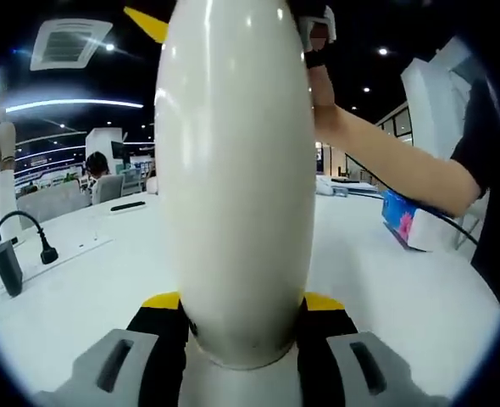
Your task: Grasp the water cup twist off the cup lid place the cup lid on the table
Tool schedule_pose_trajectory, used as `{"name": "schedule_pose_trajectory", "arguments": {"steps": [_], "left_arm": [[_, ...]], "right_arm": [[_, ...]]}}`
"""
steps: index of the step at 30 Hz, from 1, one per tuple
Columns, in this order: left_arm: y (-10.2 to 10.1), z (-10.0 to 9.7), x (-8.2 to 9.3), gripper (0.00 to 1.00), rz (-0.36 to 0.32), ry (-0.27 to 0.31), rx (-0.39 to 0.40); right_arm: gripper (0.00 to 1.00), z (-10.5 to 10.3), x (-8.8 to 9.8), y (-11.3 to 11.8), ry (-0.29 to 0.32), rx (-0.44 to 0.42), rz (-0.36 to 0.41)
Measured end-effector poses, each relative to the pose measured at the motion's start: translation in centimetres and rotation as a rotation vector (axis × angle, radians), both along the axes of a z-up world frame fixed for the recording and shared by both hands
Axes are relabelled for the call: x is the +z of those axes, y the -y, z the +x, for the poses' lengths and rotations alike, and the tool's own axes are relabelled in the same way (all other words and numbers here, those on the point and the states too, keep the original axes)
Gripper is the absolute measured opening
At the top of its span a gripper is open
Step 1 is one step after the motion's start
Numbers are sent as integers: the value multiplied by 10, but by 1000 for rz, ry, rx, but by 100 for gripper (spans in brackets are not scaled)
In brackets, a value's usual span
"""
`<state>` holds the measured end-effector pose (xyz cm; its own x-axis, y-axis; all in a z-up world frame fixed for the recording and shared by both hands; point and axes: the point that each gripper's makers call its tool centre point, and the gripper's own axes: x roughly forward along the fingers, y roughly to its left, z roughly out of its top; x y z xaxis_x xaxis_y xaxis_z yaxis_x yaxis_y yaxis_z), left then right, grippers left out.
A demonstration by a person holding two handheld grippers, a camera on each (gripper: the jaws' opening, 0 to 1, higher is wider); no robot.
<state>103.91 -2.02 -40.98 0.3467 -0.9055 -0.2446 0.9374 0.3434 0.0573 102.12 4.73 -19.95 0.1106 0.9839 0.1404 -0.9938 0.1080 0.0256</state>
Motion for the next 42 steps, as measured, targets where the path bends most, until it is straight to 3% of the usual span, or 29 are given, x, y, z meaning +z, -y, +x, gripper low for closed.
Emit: {"name": "schedule_pose_trajectory", "arguments": {"steps": [5, 10, 16, 23, 25, 27, 30, 35, 39, 42], "left_arm": [[1, -3, 0, 52, 3, 7, -2], [2, -4, 0, 52, 3, 1, 0], [1, -6, 1, 52, 5, -1, 2], [2, -8, 1, 52, 5, 0, 0], [2, -9, 1, 52, 6, 0, 0], [2, -9, 1, 52, 6, 0, 0], [2, -11, 1, 52, 6, 1, -1], [2, -10, 1, 52, 6, 0, 0], [2, -11, 0, 52, 6, 0, 1], [2, -11, 1, 52, 7, -1, 2]], "right_arm": [[62, -3, -2, -5, 4, -59, -14], [63, 10, -9, -6, 24, -145, -68], [77, 20, -7, -10, 49, -162, -105], [76, 10, -6, -16, 115, -167, -189], [74, 14, -4, -14, 154, -209, -210], [72, 16, -4, -10, 147, -239, -224], [72, 18, 0, 2, 153, -295, -211], [71, 17, 13, 11, 117, -338, -113], [68, 4, 15, 10, 151, -405, -138], [65, -4, 13, 17, 186, -503, -188]]}}
